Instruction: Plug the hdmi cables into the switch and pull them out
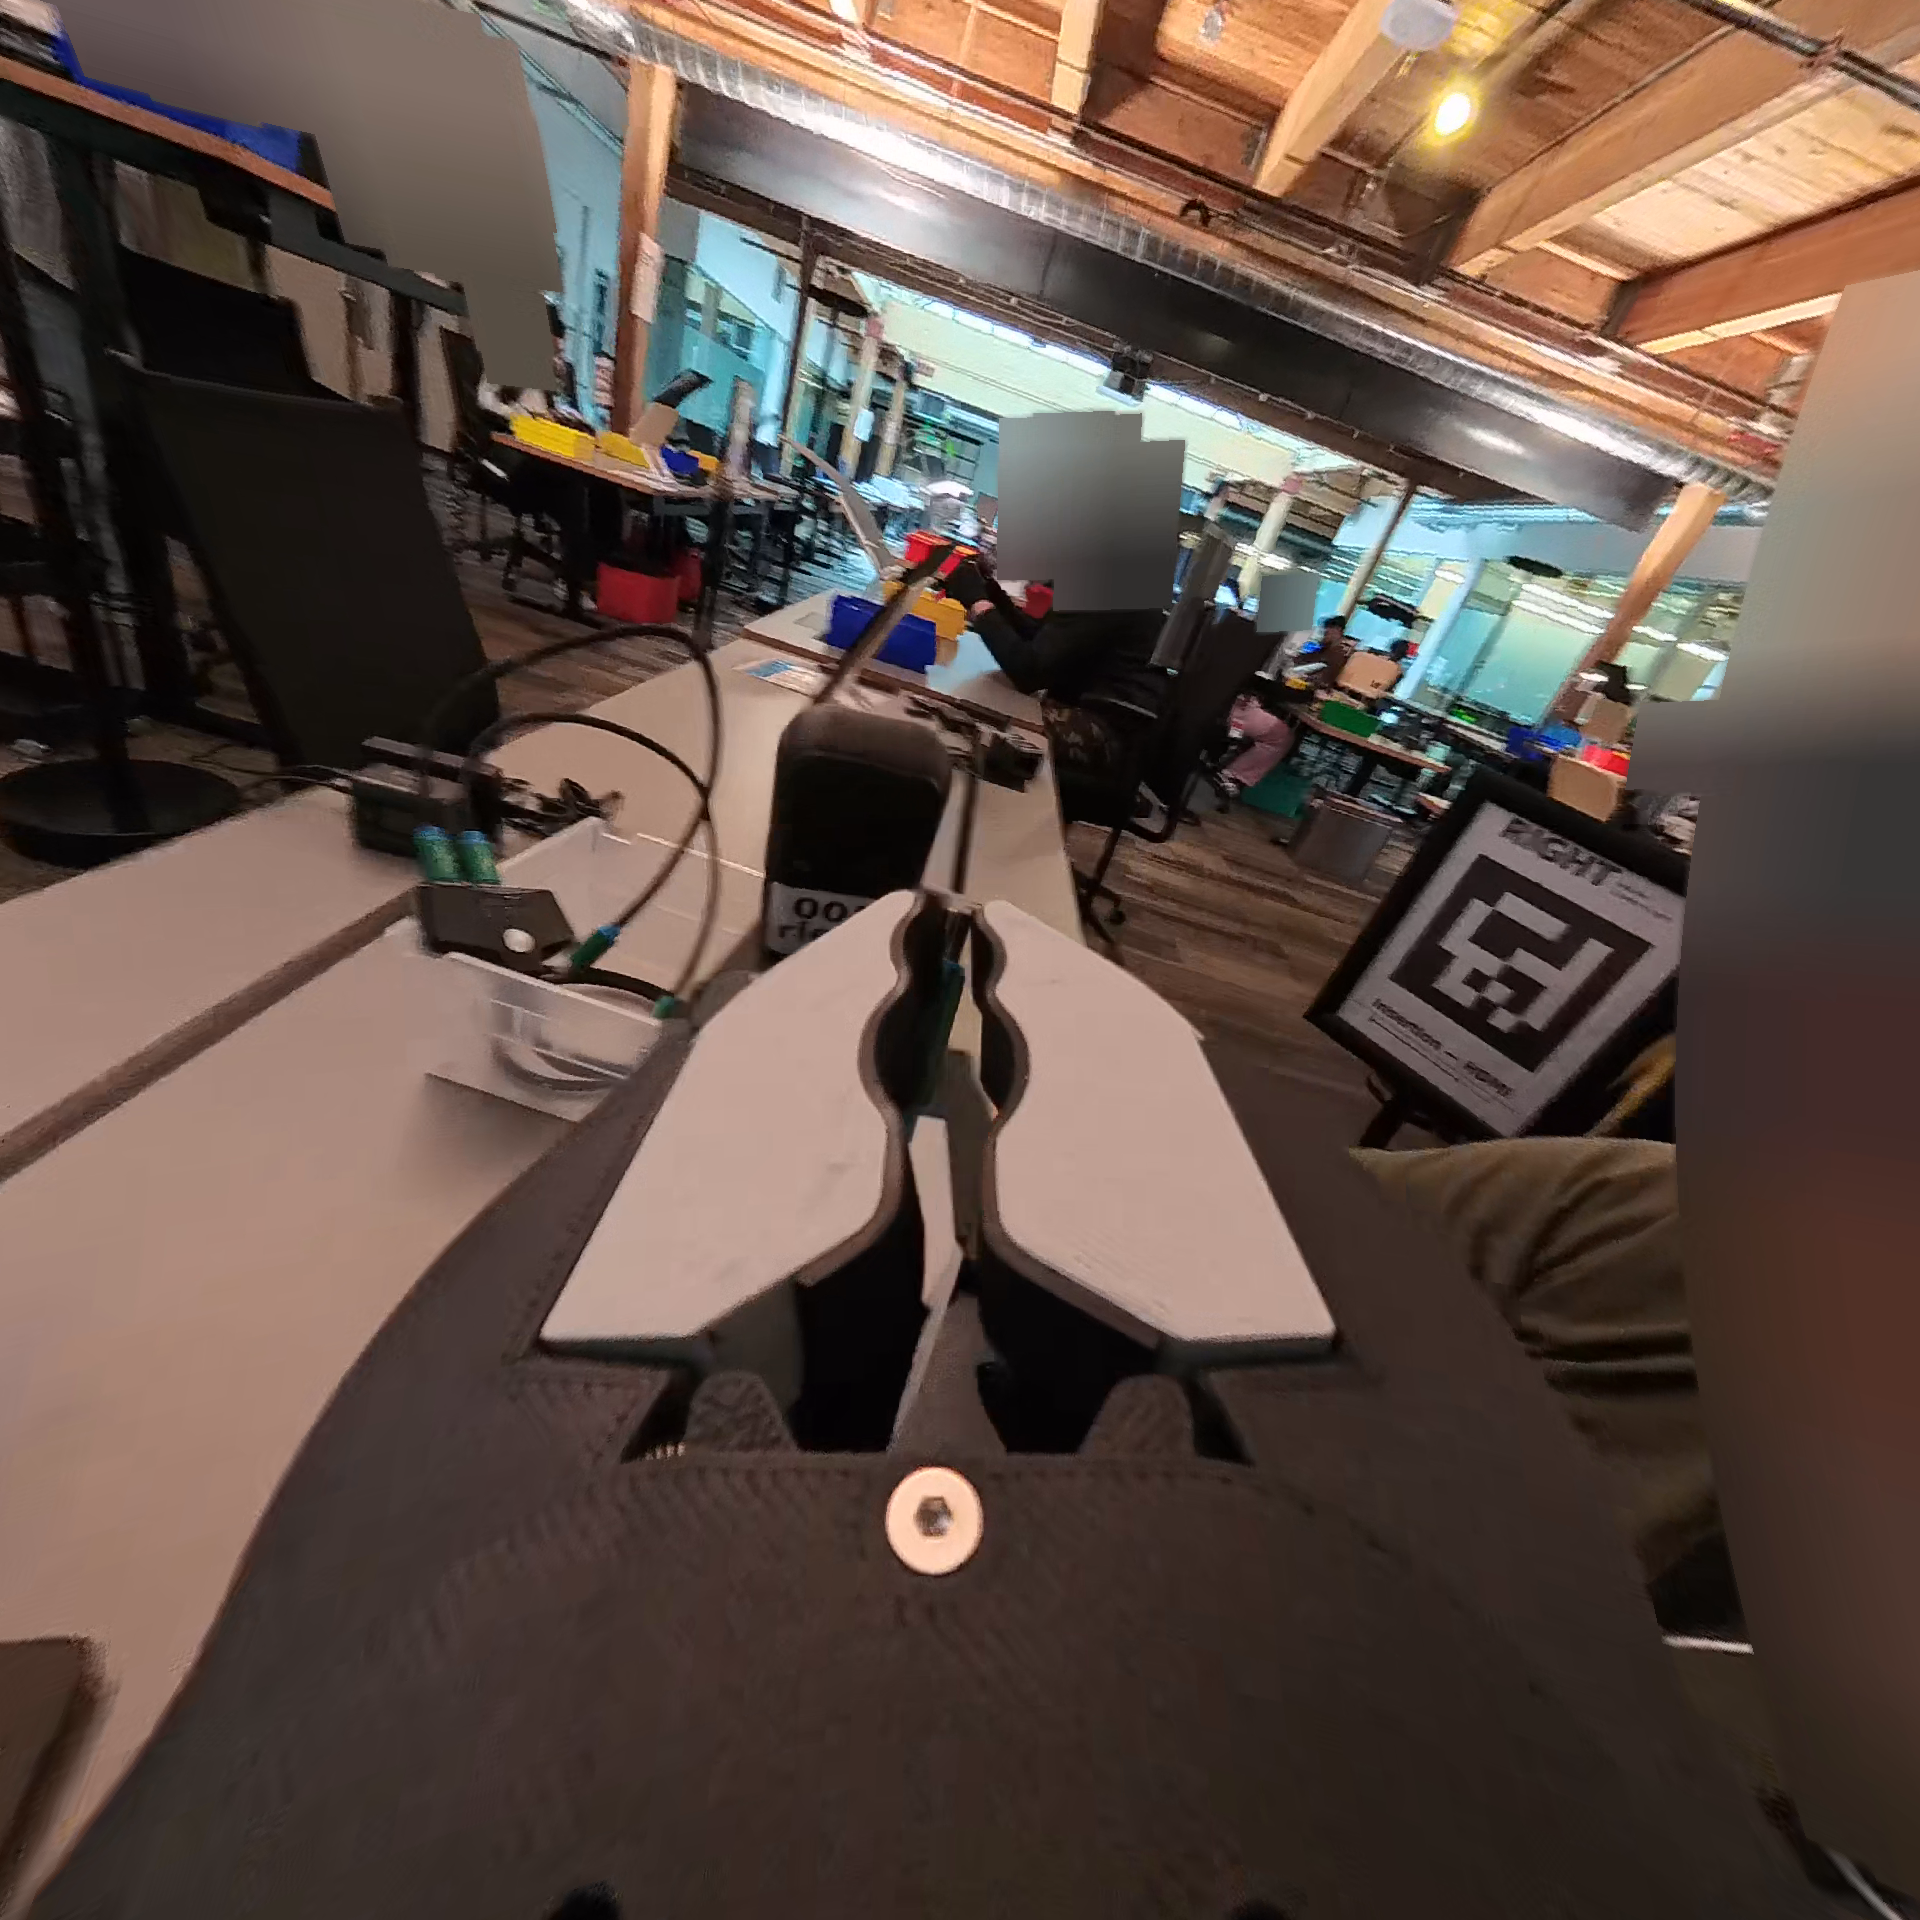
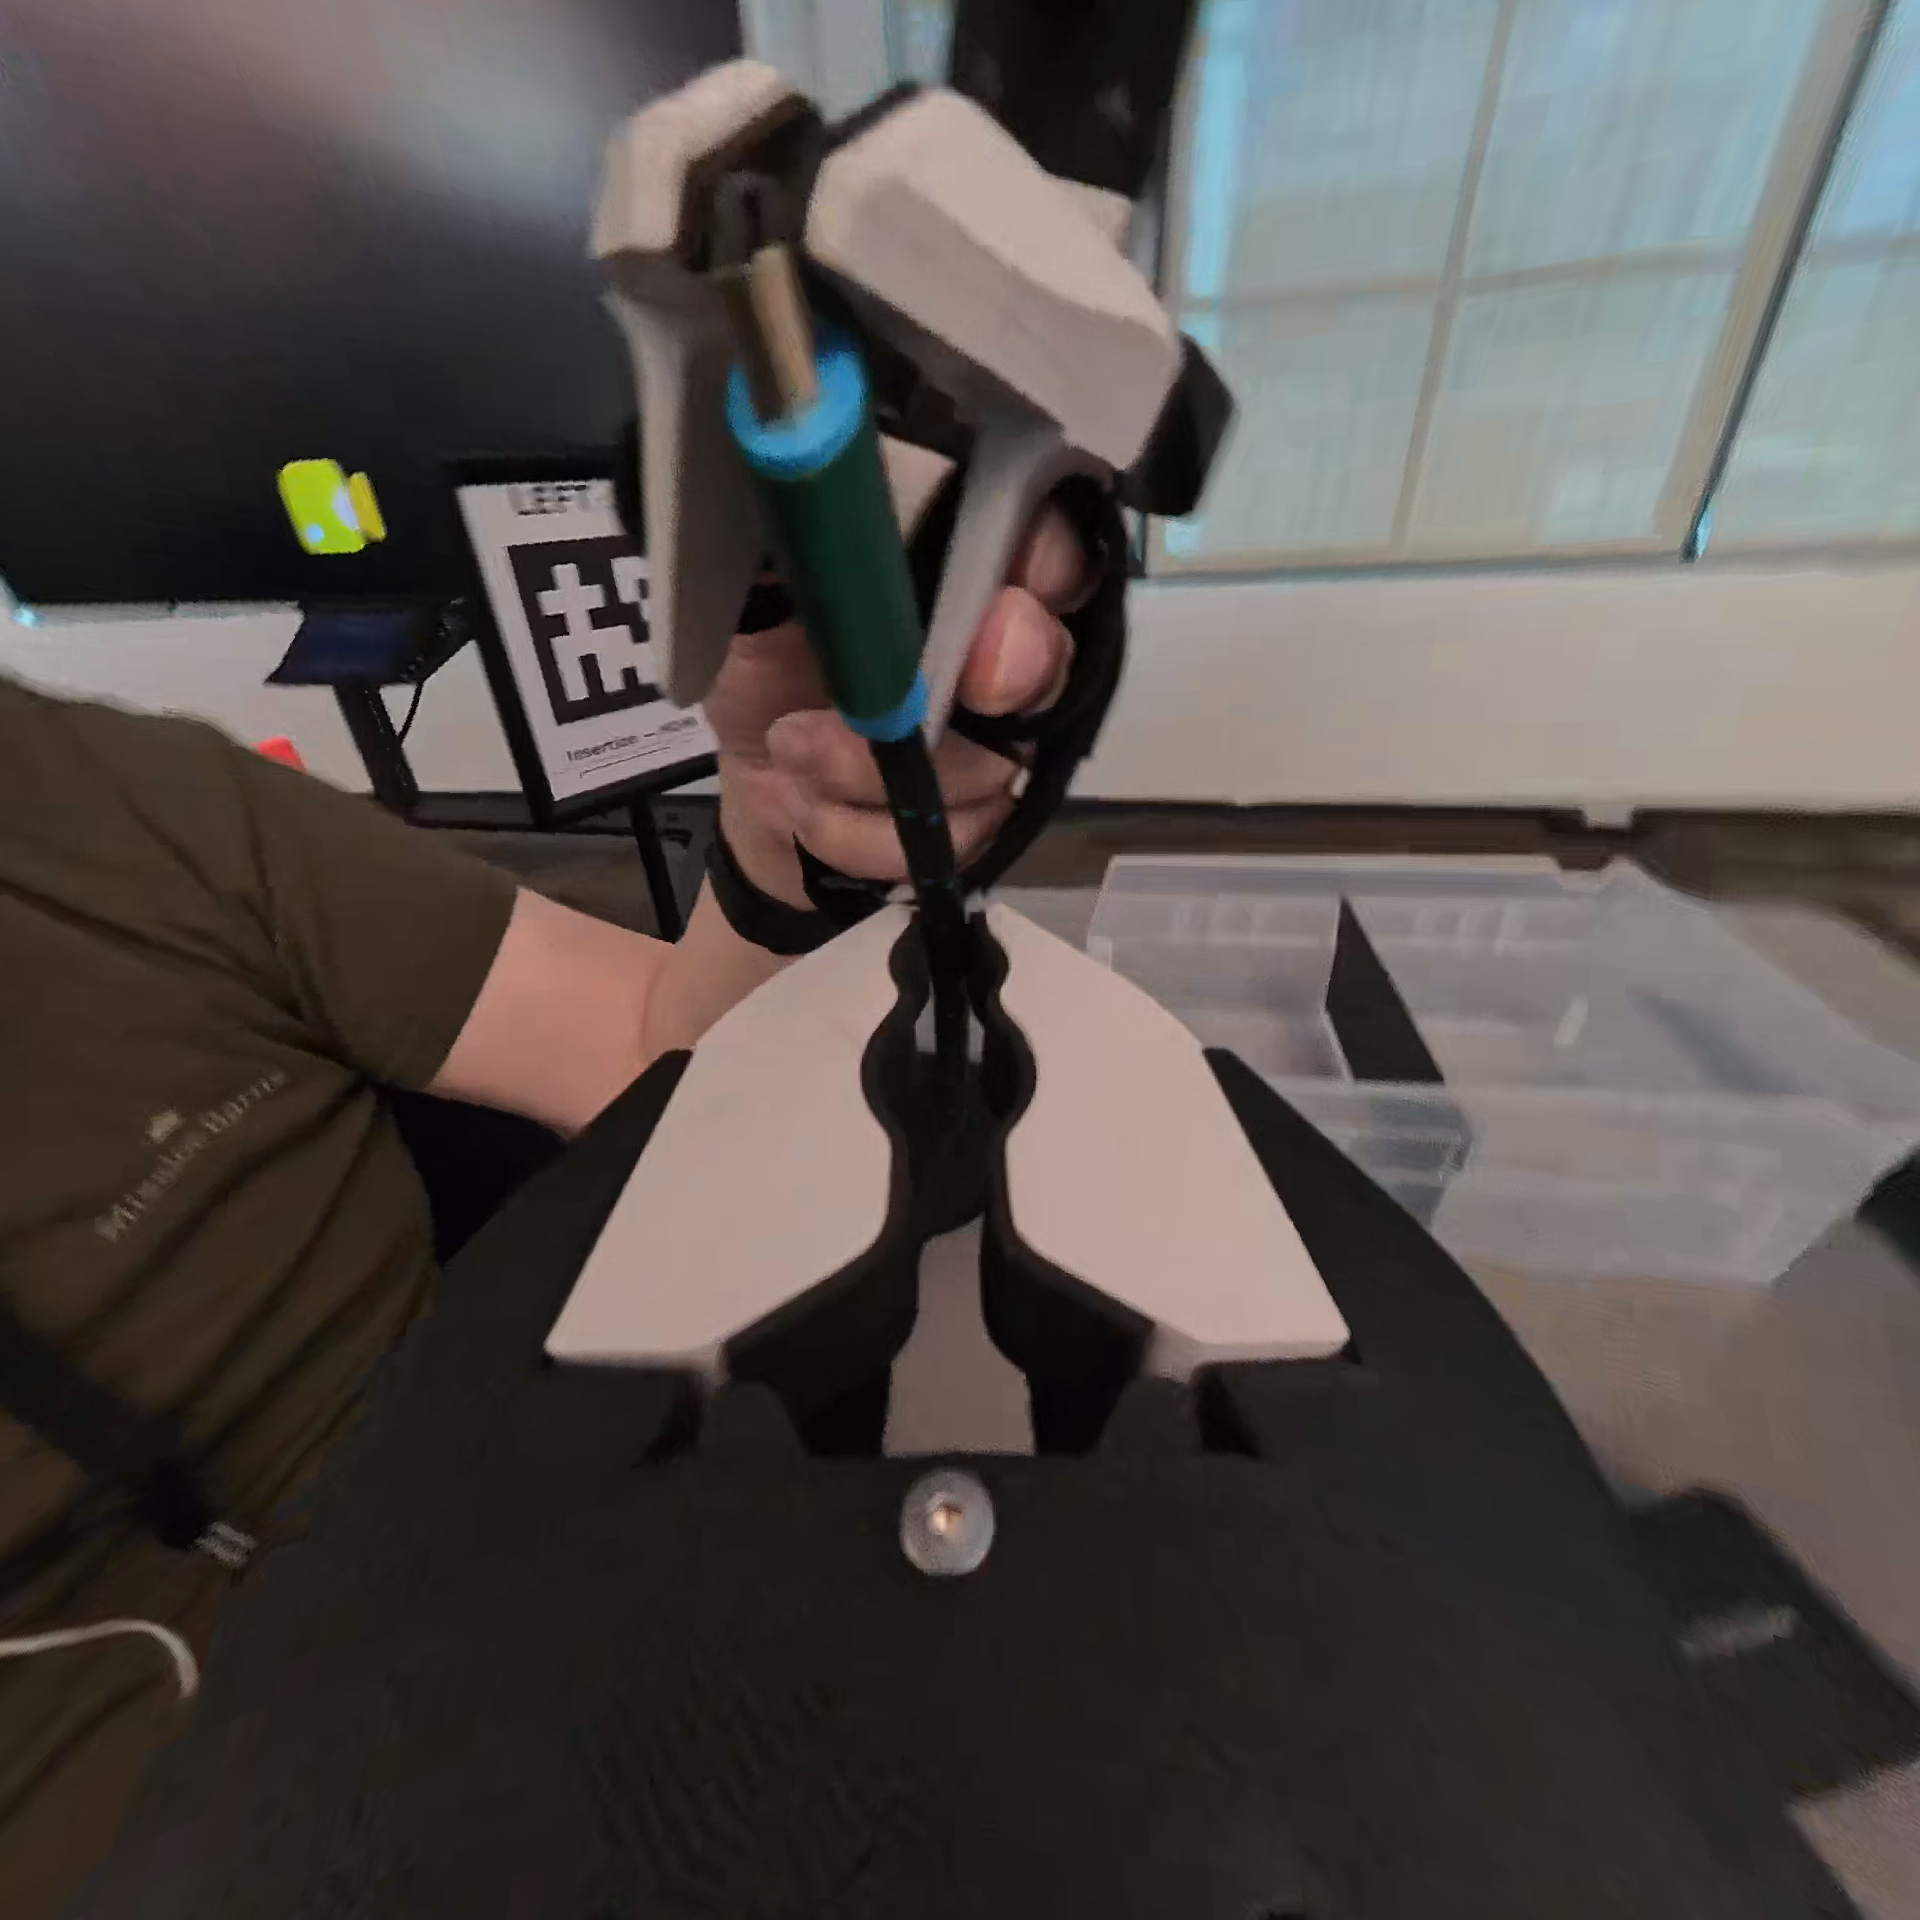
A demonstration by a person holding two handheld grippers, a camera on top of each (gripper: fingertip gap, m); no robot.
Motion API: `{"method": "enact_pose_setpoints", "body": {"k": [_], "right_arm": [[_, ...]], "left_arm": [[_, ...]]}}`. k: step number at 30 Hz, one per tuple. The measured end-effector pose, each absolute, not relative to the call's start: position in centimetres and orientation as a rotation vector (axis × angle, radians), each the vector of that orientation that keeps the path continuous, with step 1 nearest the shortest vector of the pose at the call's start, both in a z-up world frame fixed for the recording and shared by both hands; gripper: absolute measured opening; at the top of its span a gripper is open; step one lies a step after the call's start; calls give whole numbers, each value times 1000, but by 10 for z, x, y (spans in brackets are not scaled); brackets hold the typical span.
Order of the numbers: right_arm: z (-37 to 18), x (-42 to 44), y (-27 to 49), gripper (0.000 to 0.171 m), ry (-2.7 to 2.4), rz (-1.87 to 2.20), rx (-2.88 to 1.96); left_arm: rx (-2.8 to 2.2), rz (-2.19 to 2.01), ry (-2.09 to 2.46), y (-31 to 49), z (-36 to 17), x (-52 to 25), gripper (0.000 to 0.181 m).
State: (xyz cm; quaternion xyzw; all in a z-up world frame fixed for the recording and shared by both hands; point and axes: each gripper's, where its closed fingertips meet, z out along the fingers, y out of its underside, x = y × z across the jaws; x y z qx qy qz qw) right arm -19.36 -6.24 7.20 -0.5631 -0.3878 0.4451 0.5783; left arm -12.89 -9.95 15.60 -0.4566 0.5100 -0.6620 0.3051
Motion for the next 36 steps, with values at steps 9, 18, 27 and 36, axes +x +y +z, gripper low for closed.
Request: {"method": "enact_pose_setpoints", "body": {"k": [9, 18, 27, 36], "right_arm": [[107, -138, -46, 7, -402, 1448, -1500], [119, -103, -49, 6, -149, 1830, -1408], [100, -115, -48, 7, -183, 1915, -1485], [73, -102, -24, 24, -252, 1613, -1604]], "left_arm": [[-1067, -1036, 1318, -29, 156, -158, 41], [-557, -167, 1512, -49, 92, -106, 62], [-254, -43, 1426, -86, 90, -95, 14], [-663, -312, 1477, -67, 93, -86, 6]]}}
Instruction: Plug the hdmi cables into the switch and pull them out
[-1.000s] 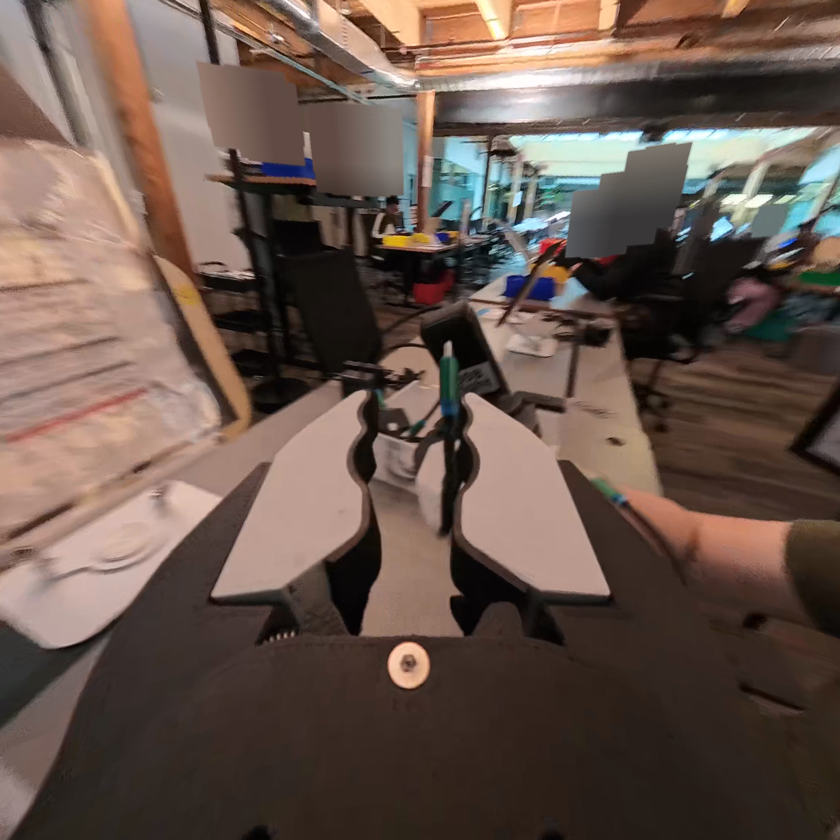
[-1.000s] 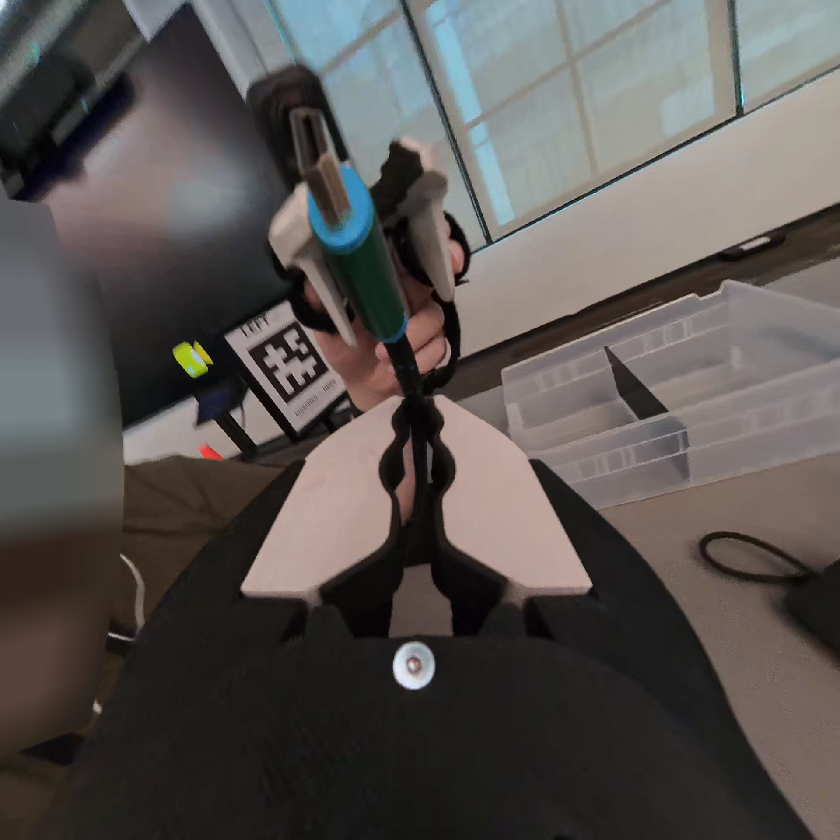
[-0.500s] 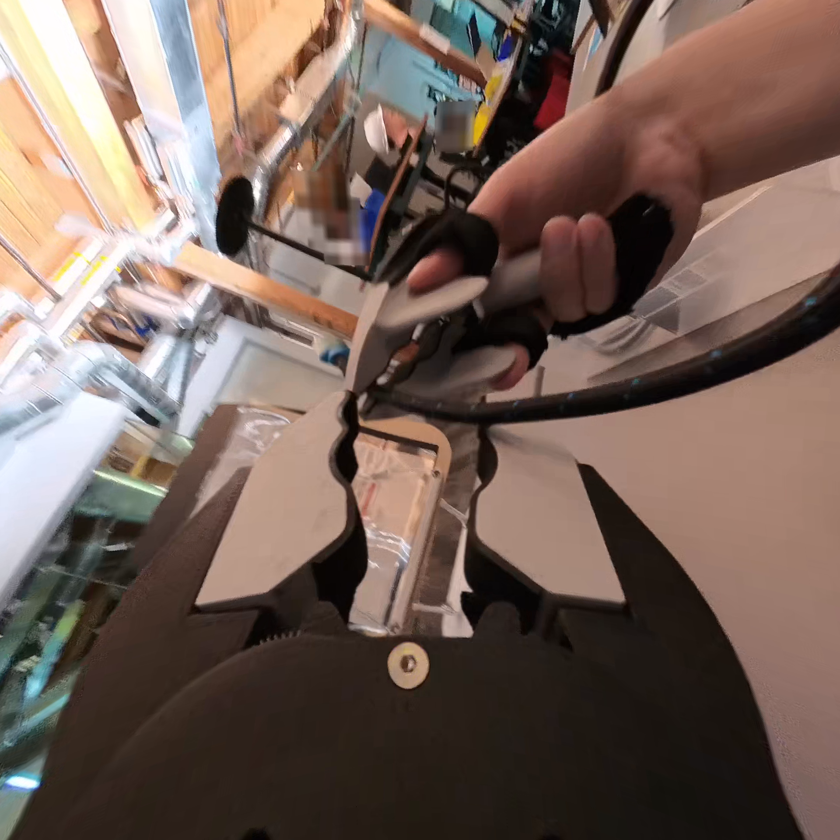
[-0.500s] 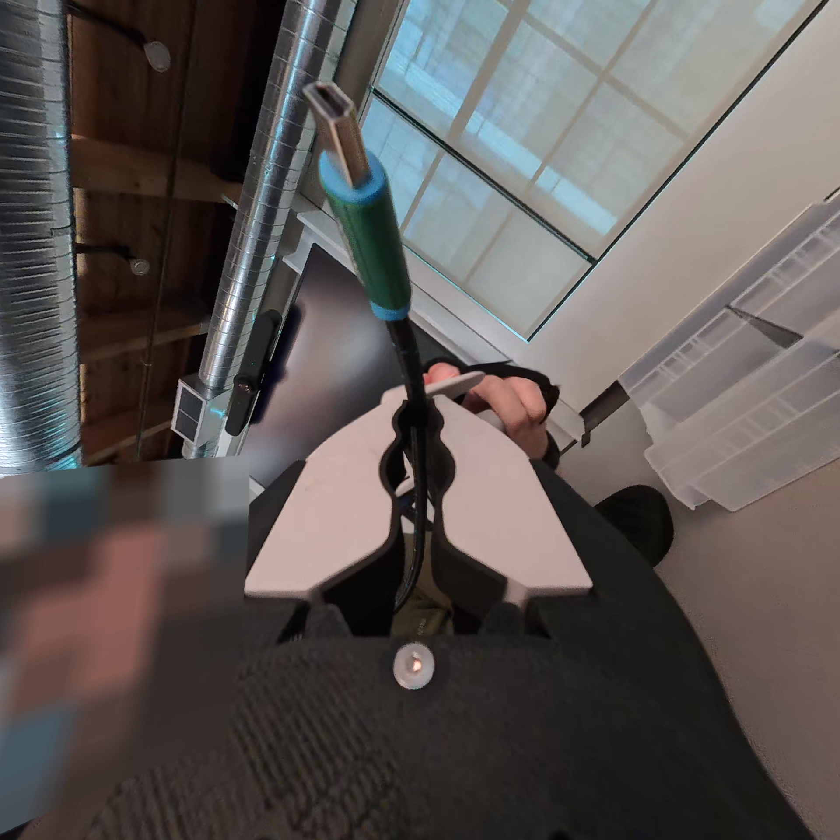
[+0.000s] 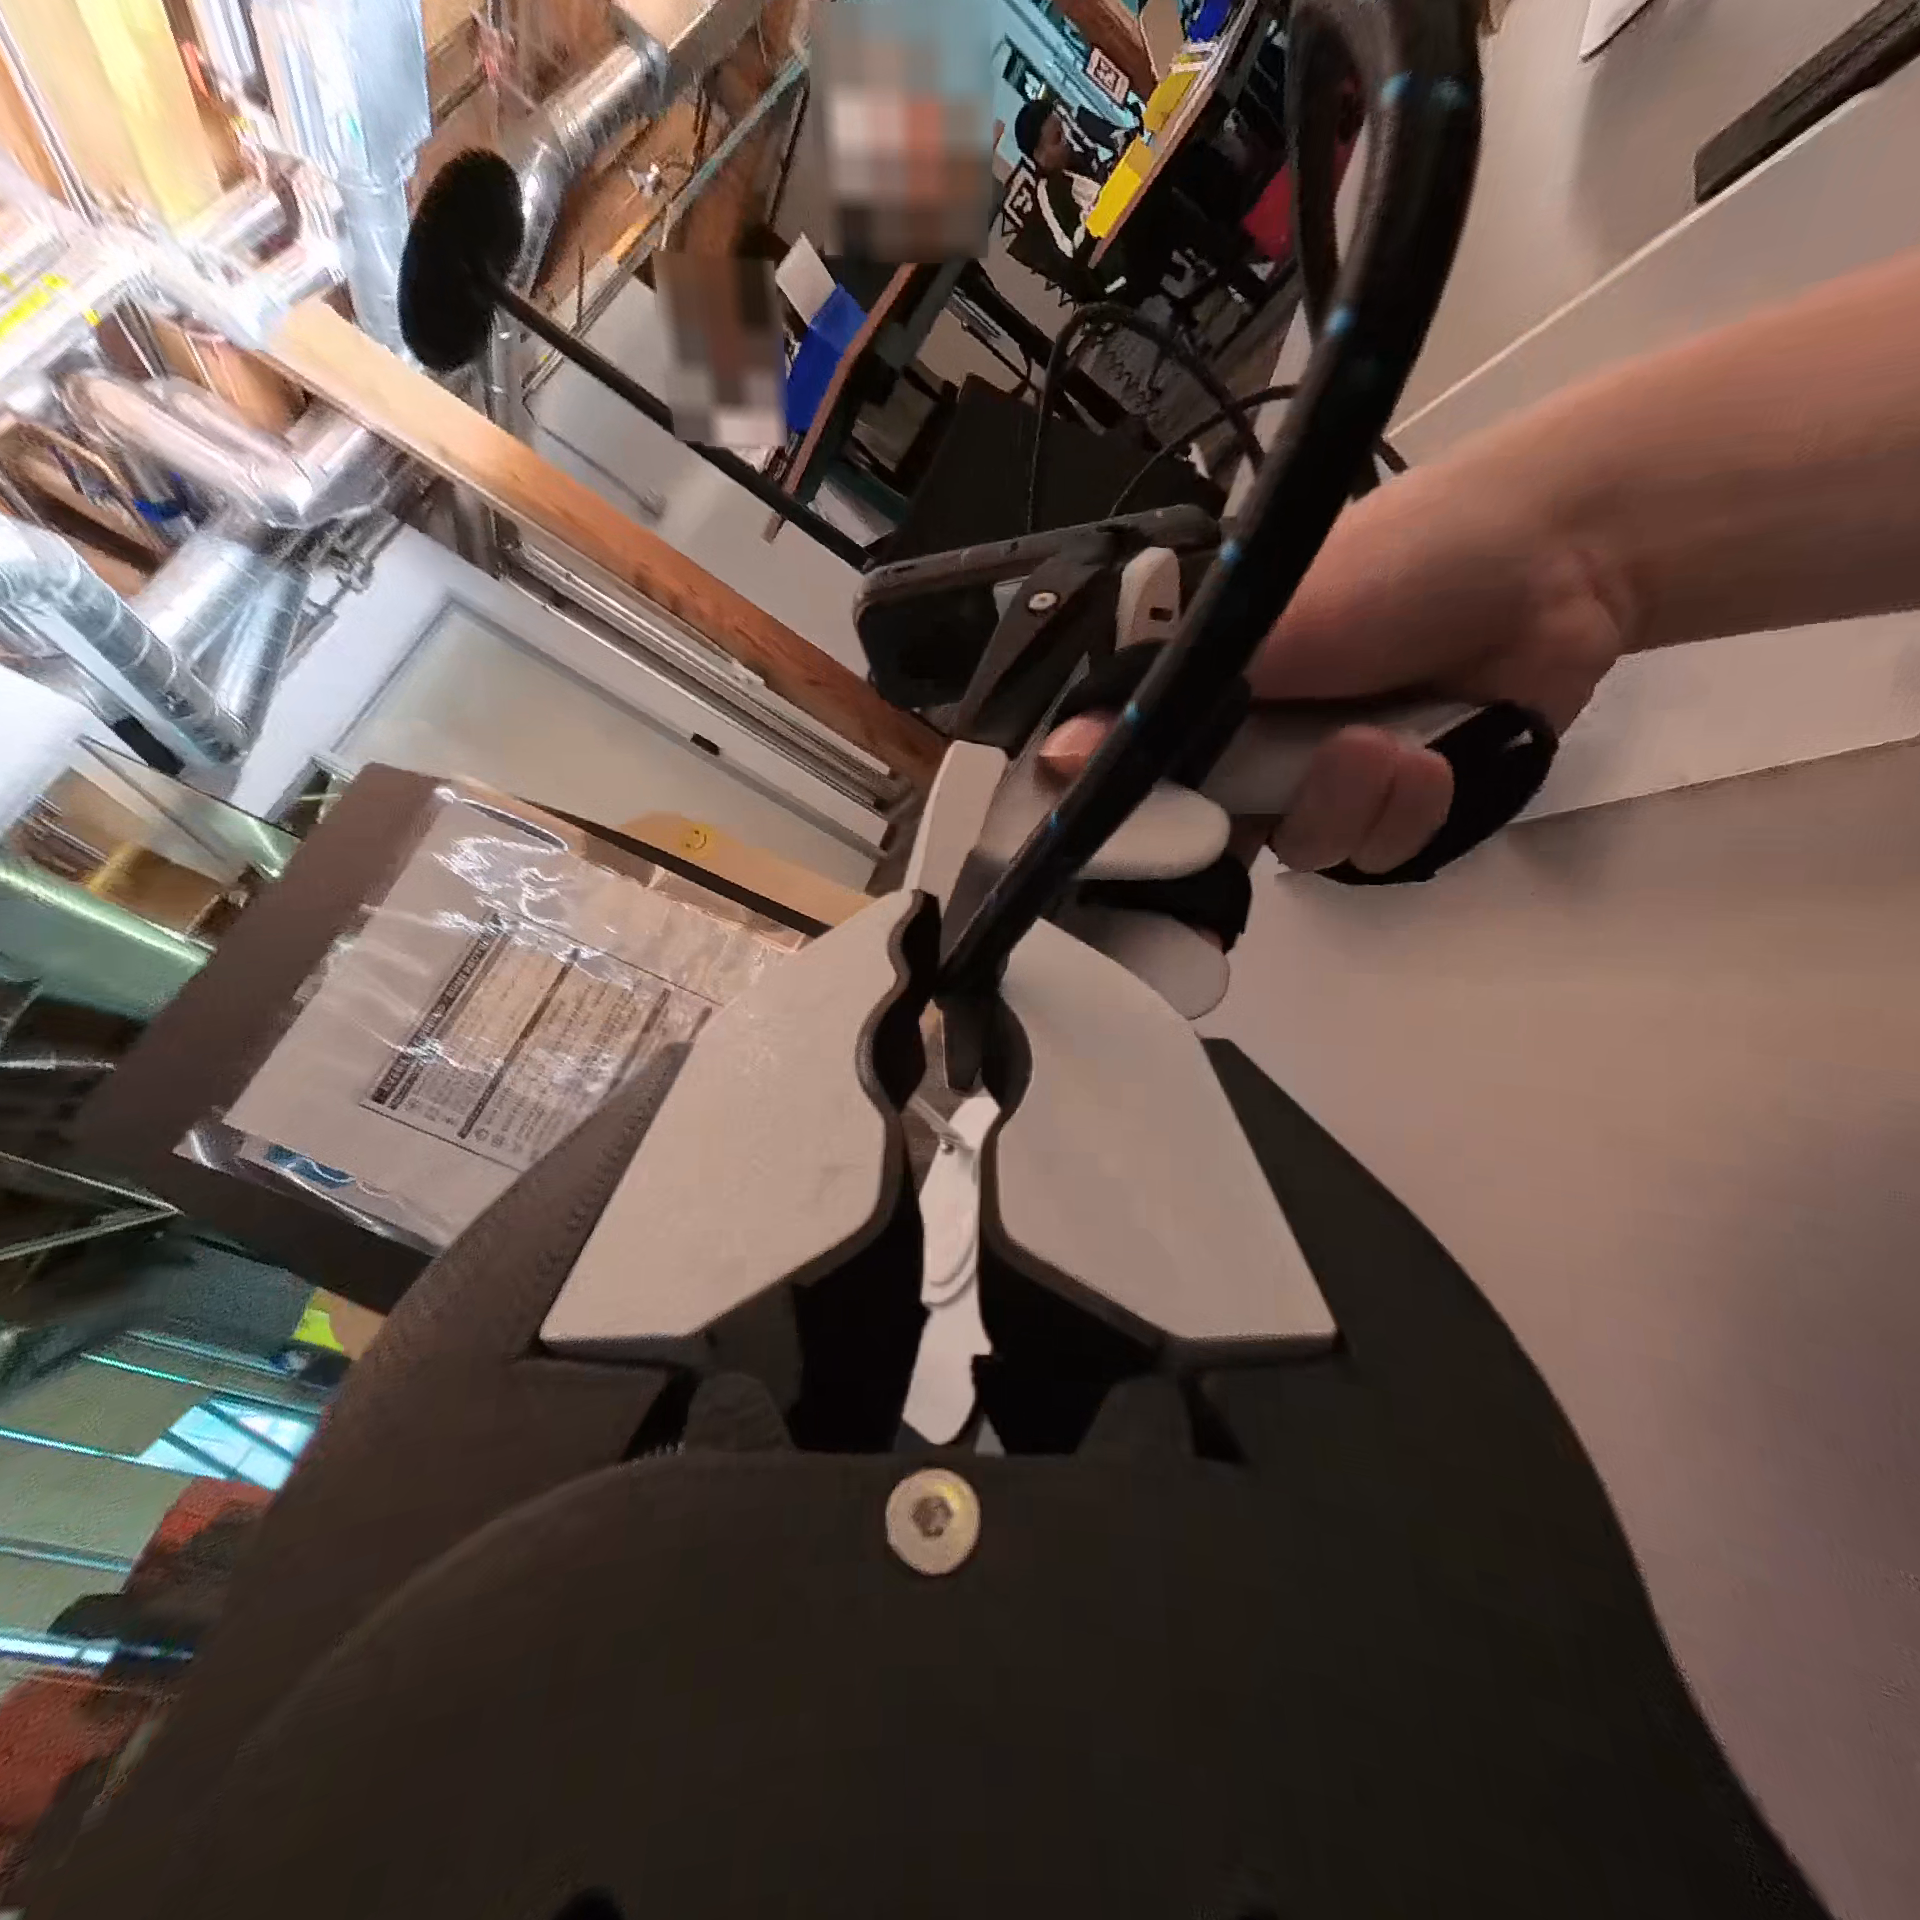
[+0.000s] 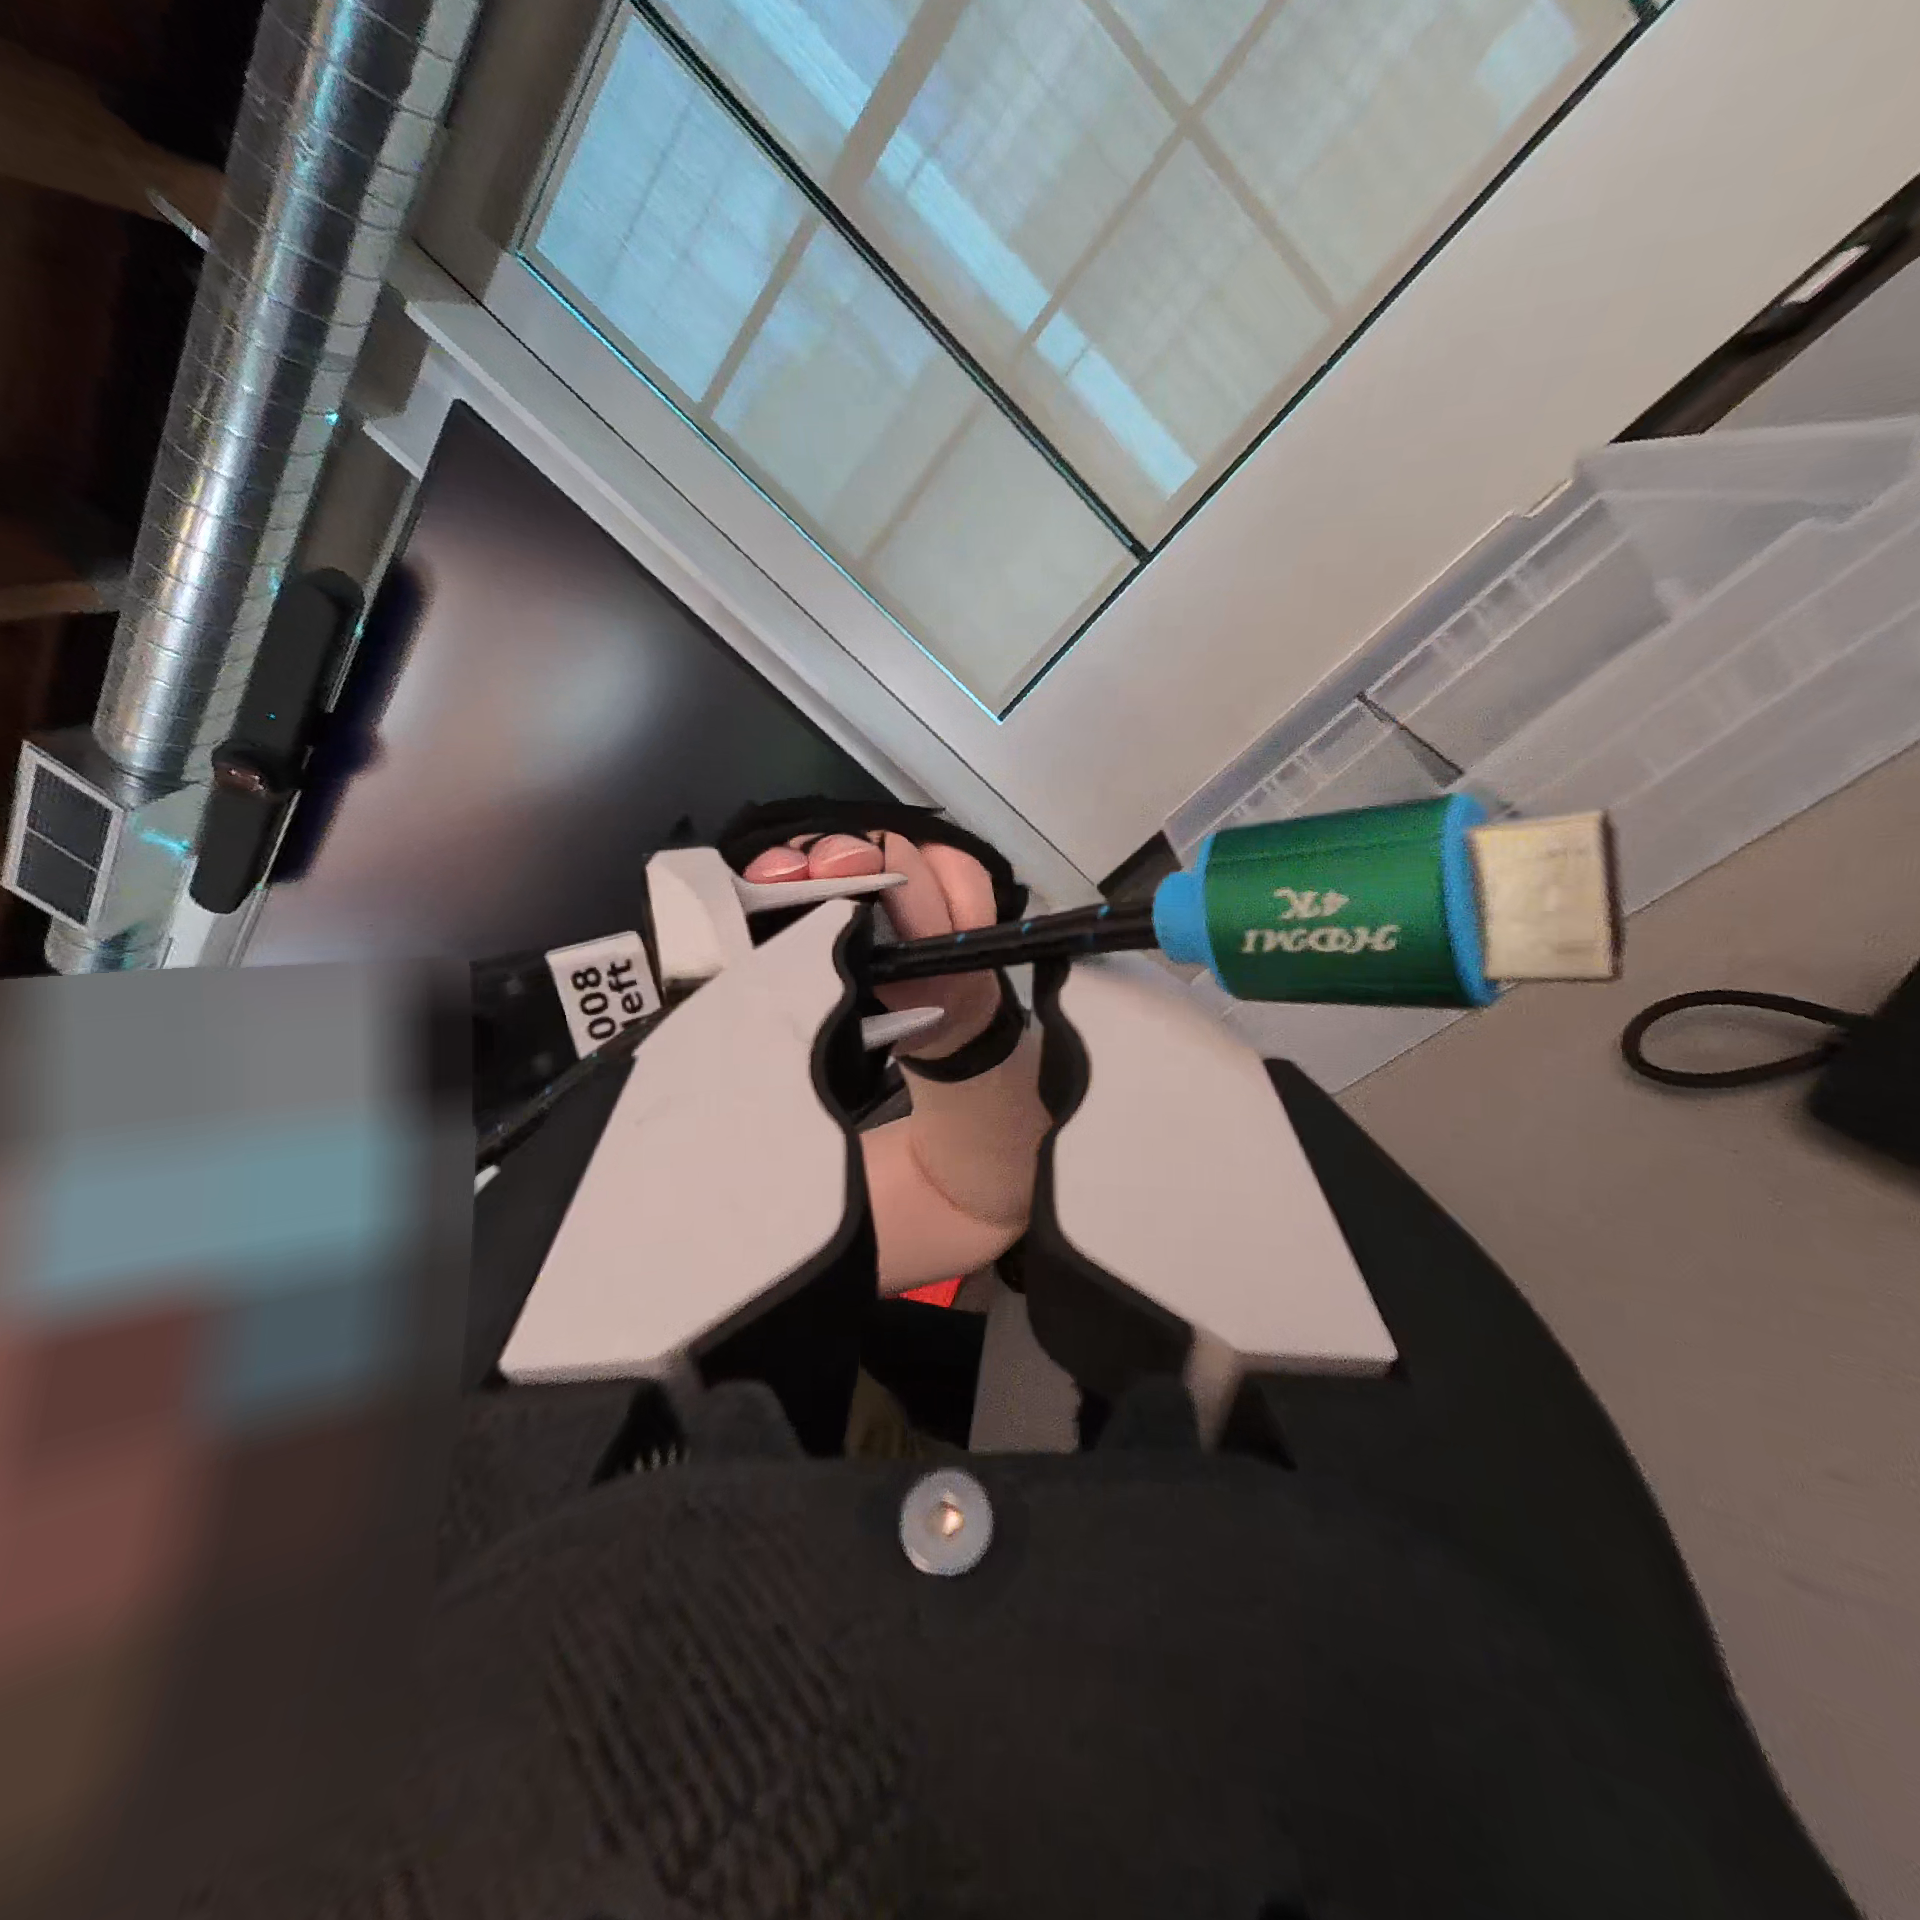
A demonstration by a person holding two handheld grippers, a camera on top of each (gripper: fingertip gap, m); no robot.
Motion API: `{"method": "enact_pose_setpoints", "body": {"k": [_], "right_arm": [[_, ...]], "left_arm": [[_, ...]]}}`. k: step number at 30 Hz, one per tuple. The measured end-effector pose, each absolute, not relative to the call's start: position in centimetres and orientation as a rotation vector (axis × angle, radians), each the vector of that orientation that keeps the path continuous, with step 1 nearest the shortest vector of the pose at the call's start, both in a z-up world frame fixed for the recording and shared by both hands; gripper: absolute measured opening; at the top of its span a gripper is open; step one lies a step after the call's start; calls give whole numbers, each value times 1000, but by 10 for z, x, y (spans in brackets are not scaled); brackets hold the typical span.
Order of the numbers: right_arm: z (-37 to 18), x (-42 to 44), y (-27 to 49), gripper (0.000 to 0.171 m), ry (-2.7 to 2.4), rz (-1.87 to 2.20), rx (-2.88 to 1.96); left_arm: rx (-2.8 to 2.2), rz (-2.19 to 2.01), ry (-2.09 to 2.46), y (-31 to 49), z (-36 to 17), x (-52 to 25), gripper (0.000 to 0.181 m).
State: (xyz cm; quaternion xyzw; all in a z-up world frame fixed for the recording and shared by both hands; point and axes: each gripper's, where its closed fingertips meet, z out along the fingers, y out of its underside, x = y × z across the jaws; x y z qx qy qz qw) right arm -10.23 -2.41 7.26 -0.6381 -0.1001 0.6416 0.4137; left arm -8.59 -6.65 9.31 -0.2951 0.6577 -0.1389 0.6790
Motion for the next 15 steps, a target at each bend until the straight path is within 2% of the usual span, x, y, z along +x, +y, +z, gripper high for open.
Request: {"method": "enact_pose_setpoints", "body": {"k": [3, 8, 15], "right_arm": [[74, -93, -17, 28, -160, 1650, -1562], [76, -63, -6, 26, -22, 1697, -1436], [32, -13, 34, 32, 58, 1088, -1531]], "left_arm": [[-640, -277, 1450, -62, 94, -85, 6], [-632, -198, 1394, -58, 103, -88, 6], [-870, -378, 1323, -50, 117, -95, 6]]}}
